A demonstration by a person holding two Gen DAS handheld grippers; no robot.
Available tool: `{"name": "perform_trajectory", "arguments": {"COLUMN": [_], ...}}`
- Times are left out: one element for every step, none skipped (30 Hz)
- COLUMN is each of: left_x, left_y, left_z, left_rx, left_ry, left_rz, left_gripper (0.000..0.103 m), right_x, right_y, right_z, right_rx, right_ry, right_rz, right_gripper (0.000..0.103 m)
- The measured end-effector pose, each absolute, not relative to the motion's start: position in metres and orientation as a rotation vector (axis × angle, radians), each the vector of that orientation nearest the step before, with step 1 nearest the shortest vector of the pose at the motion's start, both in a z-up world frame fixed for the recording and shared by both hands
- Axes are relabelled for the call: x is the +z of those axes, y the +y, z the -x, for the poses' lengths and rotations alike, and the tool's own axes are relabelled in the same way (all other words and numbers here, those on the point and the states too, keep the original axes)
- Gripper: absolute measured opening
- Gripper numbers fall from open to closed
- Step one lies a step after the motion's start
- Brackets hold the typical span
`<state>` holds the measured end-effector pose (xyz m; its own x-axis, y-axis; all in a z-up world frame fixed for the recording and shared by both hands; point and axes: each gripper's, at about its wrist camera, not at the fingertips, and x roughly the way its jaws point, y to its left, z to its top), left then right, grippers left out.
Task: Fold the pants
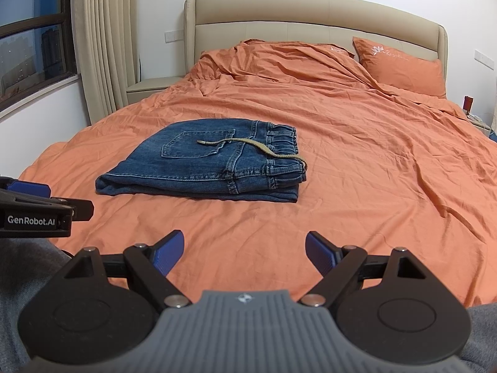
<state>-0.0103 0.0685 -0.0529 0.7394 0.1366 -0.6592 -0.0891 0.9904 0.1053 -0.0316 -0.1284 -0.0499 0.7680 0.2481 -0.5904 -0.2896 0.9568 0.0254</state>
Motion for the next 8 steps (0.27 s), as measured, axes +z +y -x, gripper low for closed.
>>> {"name": "perform_trajectory", "arguments": {"left_x": [-0.0529, -0.0528, -0.0533, -0.0532, -0.0532, -0.0529, -0.0529, -0.0528], "left_y": [0.0678, 0.0685, 0.0675, 0.0679, 0.068, 0.0676, 0.0679, 0.0683], "left_z": [0.0106, 0.0103, 0.0107, 0.0106, 0.0106, 0.011, 0.0108, 0.0104], "left_rx": [0.123, 0.121, 0.121, 0.121, 0.12, 0.117, 0.117, 0.117], "left_ry": [0.728, 0.727, 0.726, 0.726, 0.725, 0.724, 0.722, 0.721], "left_rz": [-0.067, -0.069, -0.07, -0.073, -0.074, -0.077, -0.08, -0.083], "left_gripper": [0.081, 0.081, 0.081, 0.081, 0.081, 0.081, 0.082, 0.082], "right_x": [-0.0501, -0.0503, -0.0502, -0.0498, -0.0499, -0.0497, -0.0498, -0.0496], "right_y": [-0.1272, -0.1266, -0.126, -0.1258, -0.1255, -0.1251, -0.1246, -0.1248], "right_z": [0.032, 0.0324, 0.0328, 0.0329, 0.0332, 0.0332, 0.0335, 0.0334], "right_rx": [0.293, 0.294, 0.295, 0.297, 0.298, 0.298, 0.298, 0.298], "right_ry": [0.631, 0.631, 0.632, 0.633, 0.633, 0.634, 0.635, 0.635], "right_rz": [0.069, 0.069, 0.069, 0.069, 0.069, 0.069, 0.069, 0.068], "right_gripper": [0.082, 0.082, 0.082, 0.082, 0.082, 0.082, 0.082, 0.082]}}
